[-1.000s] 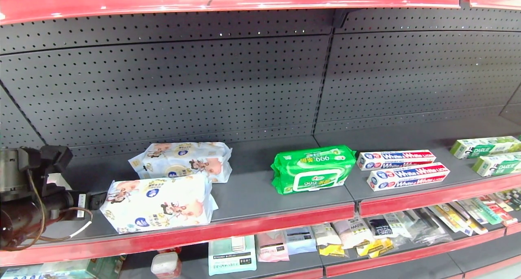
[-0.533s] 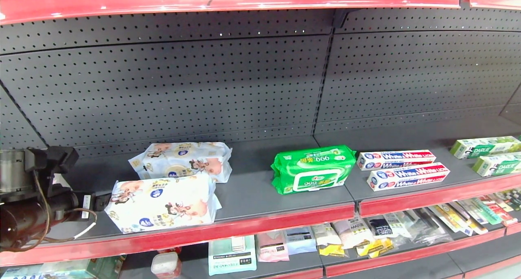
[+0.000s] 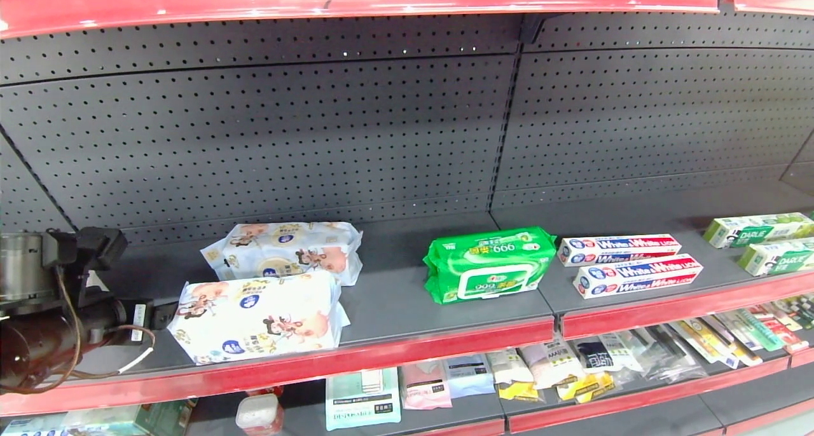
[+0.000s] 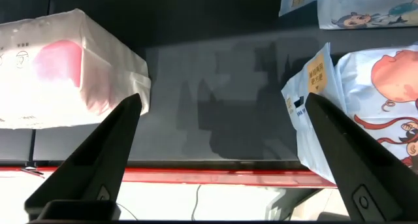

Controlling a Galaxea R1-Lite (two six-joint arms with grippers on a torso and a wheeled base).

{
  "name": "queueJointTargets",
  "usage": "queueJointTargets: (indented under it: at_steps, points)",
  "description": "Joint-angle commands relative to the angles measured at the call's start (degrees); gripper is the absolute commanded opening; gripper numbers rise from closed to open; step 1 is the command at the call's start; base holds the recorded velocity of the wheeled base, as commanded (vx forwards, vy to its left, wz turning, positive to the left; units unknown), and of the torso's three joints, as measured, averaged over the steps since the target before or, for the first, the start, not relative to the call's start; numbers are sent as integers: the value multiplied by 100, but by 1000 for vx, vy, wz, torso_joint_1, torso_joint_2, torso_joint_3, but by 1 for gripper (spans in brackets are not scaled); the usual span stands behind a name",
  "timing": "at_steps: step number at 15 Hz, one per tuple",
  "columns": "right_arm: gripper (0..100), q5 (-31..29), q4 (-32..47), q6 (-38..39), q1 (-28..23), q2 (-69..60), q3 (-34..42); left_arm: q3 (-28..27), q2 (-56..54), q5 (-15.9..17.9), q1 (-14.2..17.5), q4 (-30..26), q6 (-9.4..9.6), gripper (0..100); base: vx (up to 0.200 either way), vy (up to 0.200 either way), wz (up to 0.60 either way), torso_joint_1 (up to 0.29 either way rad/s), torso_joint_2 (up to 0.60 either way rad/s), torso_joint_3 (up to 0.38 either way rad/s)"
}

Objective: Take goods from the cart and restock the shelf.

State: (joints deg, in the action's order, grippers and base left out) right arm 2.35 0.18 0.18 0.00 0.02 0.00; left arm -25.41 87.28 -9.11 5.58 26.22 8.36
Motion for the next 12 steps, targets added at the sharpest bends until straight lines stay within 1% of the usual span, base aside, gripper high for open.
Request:
queueJointTargets:
  at_steps: [1, 3, 12]
  points:
    - [100, 2, -1, -1, 0, 6, 0, 0, -36, -3, -22, 6, -1, 100, 0, 0, 0, 0, 0, 0]
    - [100, 2, -1, -1, 0, 6, 0, 0, -45, -12, -136, 6, -1, 100, 0, 0, 0, 0, 0, 0]
    - [100, 2, -1, -1, 0, 6, 0, 0, -45, -39, -242, 6, -10, 100, 0, 0, 0, 0, 0, 0]
